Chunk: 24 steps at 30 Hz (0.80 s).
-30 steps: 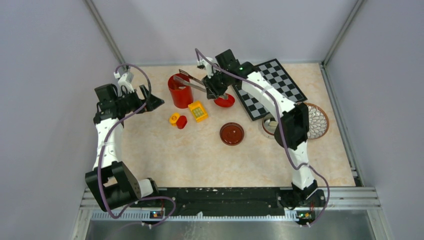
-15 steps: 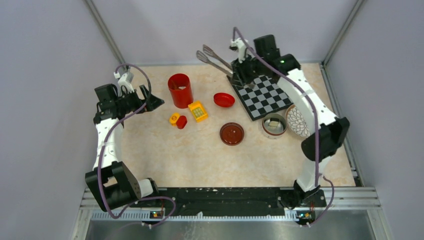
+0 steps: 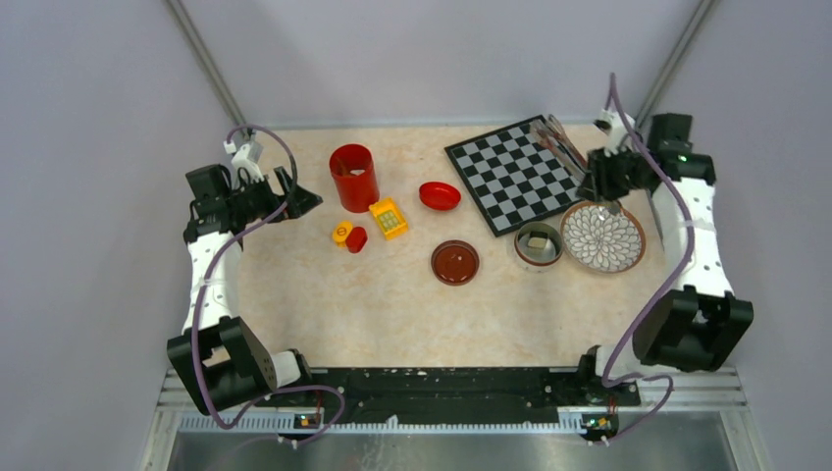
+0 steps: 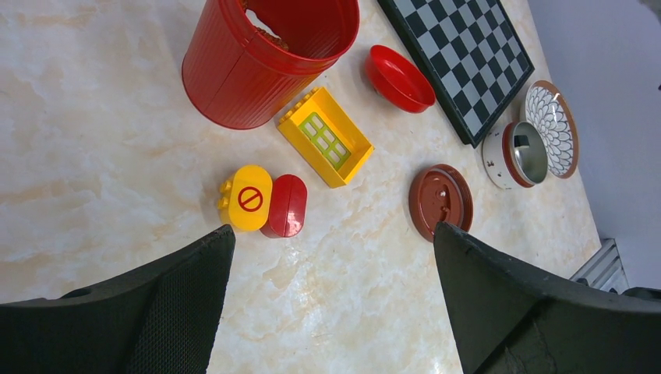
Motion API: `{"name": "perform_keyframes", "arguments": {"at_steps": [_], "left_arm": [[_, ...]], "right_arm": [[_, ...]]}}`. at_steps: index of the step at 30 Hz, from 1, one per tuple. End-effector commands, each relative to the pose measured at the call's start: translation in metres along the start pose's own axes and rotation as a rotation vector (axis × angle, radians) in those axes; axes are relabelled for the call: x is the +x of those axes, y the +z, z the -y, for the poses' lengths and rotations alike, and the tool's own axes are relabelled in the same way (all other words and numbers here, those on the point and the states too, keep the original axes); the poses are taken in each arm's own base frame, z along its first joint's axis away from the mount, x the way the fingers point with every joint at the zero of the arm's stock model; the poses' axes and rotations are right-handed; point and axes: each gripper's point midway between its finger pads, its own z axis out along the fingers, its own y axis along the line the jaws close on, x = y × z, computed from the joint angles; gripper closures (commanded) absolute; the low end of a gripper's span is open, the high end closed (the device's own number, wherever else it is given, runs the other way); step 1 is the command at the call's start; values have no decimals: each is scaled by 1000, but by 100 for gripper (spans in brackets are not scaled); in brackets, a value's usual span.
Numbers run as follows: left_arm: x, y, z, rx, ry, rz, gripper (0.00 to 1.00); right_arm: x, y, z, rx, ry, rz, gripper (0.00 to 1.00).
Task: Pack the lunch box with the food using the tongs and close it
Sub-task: Place the clamp on the plate.
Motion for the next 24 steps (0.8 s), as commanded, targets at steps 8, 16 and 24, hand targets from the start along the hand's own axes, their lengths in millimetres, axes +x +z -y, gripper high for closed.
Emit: {"name": "perform_keyframes", "arguments": {"at_steps": [8,16,24], "left_arm": [[-3,5,18,-13,157,12,1],[5,11,31,4,235,-13,1],[10,15,33,5,255,-28,1]], "right_arm": [[141,-53,62,93,132,-101,64],[197,-38,79,114,197,-161,64],[226,-32,82,131,221,-194,63]]}}
